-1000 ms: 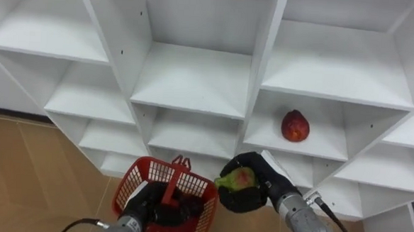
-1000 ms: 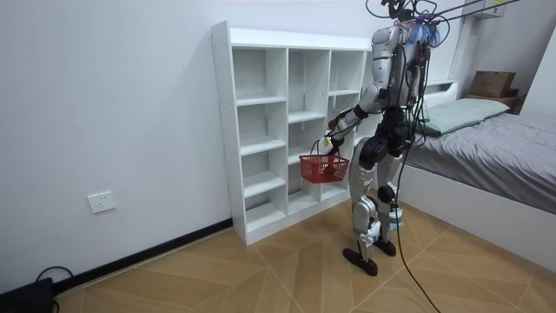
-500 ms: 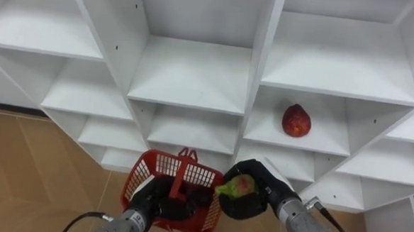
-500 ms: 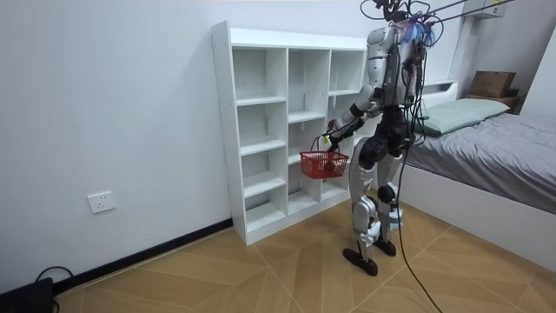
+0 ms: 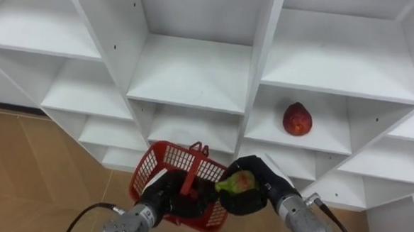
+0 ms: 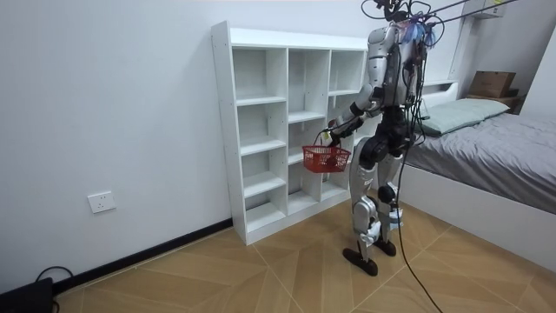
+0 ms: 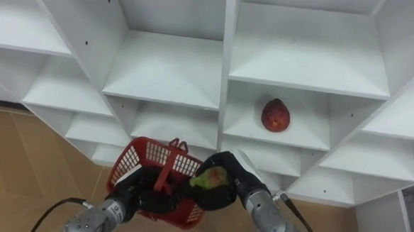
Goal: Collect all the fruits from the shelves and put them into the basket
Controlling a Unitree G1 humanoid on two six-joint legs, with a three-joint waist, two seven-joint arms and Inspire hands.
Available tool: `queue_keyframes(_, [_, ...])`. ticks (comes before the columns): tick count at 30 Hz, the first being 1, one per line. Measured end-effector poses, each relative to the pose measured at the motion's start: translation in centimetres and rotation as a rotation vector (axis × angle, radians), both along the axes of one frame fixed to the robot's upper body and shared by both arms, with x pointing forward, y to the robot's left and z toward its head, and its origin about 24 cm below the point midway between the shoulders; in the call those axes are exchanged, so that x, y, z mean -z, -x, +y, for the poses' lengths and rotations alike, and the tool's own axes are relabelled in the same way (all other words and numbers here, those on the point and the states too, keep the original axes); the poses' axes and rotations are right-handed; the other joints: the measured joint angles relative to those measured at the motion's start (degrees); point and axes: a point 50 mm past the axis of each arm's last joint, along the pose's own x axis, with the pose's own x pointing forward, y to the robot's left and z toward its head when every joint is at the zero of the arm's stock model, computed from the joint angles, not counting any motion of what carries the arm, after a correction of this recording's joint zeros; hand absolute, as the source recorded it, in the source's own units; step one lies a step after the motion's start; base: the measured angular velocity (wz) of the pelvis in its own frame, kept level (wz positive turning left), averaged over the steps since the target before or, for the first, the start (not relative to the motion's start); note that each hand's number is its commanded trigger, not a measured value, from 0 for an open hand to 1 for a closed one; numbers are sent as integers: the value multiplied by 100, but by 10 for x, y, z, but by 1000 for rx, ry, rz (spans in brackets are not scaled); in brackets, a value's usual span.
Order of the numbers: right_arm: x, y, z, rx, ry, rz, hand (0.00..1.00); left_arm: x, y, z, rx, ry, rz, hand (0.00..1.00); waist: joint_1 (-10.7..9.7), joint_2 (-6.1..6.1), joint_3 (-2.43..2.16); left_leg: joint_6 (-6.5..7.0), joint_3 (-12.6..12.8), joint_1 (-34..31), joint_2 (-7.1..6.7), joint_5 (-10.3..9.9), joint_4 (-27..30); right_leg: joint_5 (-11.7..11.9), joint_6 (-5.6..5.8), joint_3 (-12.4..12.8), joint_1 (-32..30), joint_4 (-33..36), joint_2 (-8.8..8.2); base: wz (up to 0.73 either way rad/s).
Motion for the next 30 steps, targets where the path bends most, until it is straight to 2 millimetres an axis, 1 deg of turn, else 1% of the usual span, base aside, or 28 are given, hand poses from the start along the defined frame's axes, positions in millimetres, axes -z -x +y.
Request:
queue_keyframes(6, [1, 0, -1, 1, 4, 7, 100, -4, -2, -3, 19, 7, -18, 100, -19, 3, -3, -1, 7, -6, -2, 1, 0, -1, 1, 10, -9, -6, 4, 0])
queue_keyframes(13, [4, -2, -1, -13, 5, 31, 100, -4, -1, -7, 46, 16, -14, 100, -23, -8, -2, 0, 45, 14, 6, 1, 1, 0, 0, 16, -1, 0, -3, 0])
queue_keyframes(14, [5, -2, -1, -13, 5, 34, 58, -4, -1, -8, 49, 16, -15, 100, -29, -13, 1, 0, 50, 19, 6, 1, 1, 0, 0, 17, 0, 2, -3, 0])
queue_keyframes(15, [6, -1, 0, -12, 4, 40, 15, -4, -1, -9, 51, 17, -15, 100, -31, -20, 5, 0, 54, 22, 6, 1, 1, 0, 0, 19, 2, 4, -3, 0])
queue_keyframes(16, [7, -1, 1, -11, 1, 46, 0, -3, -1, -9, 51, 16, -14, 100, -29, -25, 8, 0, 55, 23, 6, 1, 1, 0, 0, 17, 5, 2, -4, 0])
queue_keyframes(18, [13, -1, 1, -3, 9, 79, 0, -2, 0, -9, 56, 15, -9, 100, -46, -43, 17, 0, 56, 23, 4, 2, 1, 0, 0, 18, 5, -1, -8, 0])
queue_keyframes(21, [17, 2, 4, -15, 1, 107, 0, -2, 2, -11, 77, 20, -3, 100, -44, -50, 20, 0, 63, 20, 4, 2, 4, -1, 1, 23, 2, -2, -9, 0])
queue_keyframes(30, [17, 1, 9, -49, -1, 112, 0, -1, 4, -16, 116, 32, 5, 100, -58, -38, 13, 0, 64, 13, 6, 2, 8, -1, 1, 14, 9, -4, -6, 0])
